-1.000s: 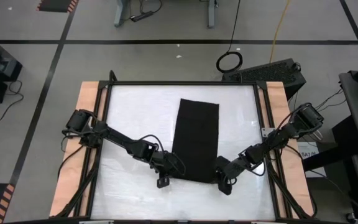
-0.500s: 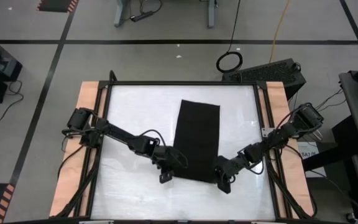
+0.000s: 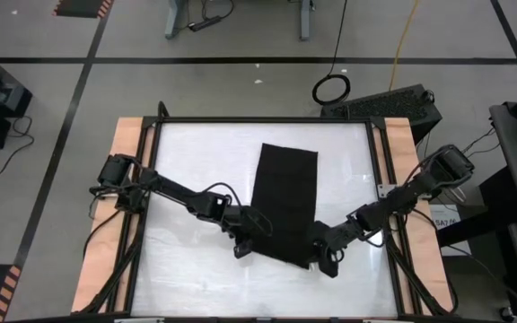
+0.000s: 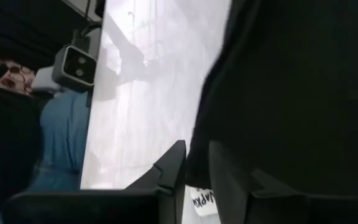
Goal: Roll towel
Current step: Roll the black towel
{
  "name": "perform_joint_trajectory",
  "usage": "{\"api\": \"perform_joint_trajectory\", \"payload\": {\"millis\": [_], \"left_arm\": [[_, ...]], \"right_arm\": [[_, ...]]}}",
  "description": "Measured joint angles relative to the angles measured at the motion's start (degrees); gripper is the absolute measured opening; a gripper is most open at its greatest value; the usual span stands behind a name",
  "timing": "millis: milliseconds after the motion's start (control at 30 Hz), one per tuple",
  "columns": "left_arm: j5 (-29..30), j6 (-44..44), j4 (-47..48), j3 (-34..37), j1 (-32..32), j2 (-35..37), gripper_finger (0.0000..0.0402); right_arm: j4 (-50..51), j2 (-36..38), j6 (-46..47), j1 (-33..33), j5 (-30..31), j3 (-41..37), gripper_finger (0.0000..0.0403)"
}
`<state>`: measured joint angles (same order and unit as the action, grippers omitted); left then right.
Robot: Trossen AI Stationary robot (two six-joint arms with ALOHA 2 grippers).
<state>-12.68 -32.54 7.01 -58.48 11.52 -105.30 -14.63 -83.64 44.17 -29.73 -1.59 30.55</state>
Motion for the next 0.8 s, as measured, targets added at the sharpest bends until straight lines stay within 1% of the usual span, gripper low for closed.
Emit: {"api": "perform_joint_trajectory", "payload": {"millis": [100, 233, 400, 500, 567, 700, 800], "left_arm": [[1.6, 0.0, 0.0, 0.0, -0.3, 0.0, 0.0], [2.7, 0.0, 0.0, 0.0, -0.7, 0.0, 0.0], [4.0, 0.0, 2.3, 0.0, -0.8, -0.4, 0.0], [5.3, 0.0, 3.4, 0.0, -1.1, -0.4, 0.0], [5.4, 0.0, 3.4, 0.0, -1.3, -0.4, 0.0], [6.0, 0.0, 4.5, 0.0, -1.4, -0.4, 0.0], [6.5, -0.1, 4.7, 0.0, -1.4, -0.4, 0.0]], "right_arm": [[2.1, 2.4, -6.0, -1.0, 0.9, 0.0, 0.0072], [2.5, 3.2, -14.9, -3.8, 4.5, 0.0, 0.0084], [2.3, 1.7, -23.4, -7.1, 9.5, 0.0, 0.0123], [0.0, 0.2, -29.4, -9.4, 13.6, 0.0, 0.0148], [-2.6, -0.9, -34.6, -10.6, 15.6, 0.0, 0.0158], [-8.9, -3.5, -43.3, -11.3, 16.7, 0.2, 0.0161], [-8.7, -6.1, -48.1, -11.3, 16.7, 2.4, 0.0154]]}}
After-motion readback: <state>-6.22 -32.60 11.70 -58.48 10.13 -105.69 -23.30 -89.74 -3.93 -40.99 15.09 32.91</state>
